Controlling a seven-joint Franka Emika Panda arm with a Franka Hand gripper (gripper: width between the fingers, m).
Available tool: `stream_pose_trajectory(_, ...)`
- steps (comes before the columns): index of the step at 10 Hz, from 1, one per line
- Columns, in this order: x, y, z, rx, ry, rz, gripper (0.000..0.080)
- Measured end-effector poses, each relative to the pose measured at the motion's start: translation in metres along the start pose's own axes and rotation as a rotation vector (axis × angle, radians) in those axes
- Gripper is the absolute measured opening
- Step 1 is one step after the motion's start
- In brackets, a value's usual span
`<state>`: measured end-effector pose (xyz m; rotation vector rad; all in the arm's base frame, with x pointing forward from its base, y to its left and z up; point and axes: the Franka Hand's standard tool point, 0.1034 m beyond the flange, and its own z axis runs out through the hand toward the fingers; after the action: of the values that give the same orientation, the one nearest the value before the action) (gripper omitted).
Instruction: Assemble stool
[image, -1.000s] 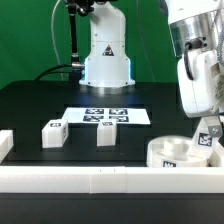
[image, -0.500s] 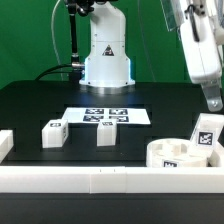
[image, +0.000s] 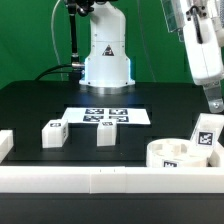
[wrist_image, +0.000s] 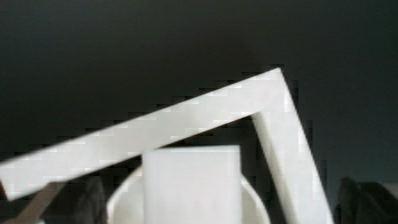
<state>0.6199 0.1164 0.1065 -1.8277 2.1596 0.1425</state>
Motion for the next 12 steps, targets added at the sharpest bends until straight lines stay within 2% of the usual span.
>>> stream_pose_trajectory(3,0.040,-0.004,-0.017,0.024,0.002,-0.258,0.0648)
stream_pose_trajectory(4,0.051,-0.004,-0.022,0.033,0.010,-0.264,0.0648)
stream_pose_trajectory(7,0.049,-0.003,-0.019,0.030,0.009,-0.267,0.0648)
stream_pose_trajectory(8,0.049,-0.002,-0.019,0.021,0.008,-0.283,0.0648)
stream_pose_trajectory(9,0.054,0.003,-0.018,-0.035,0.003,-0.389,0.0648)
stream_pose_trajectory(10,0.064,0.003,-0.019,-0.054,0.007,-0.448,0.0648)
stream_pose_trajectory(12,0.087,-0.001,-0.020,-0.042,0.025,-0.491,0.0648)
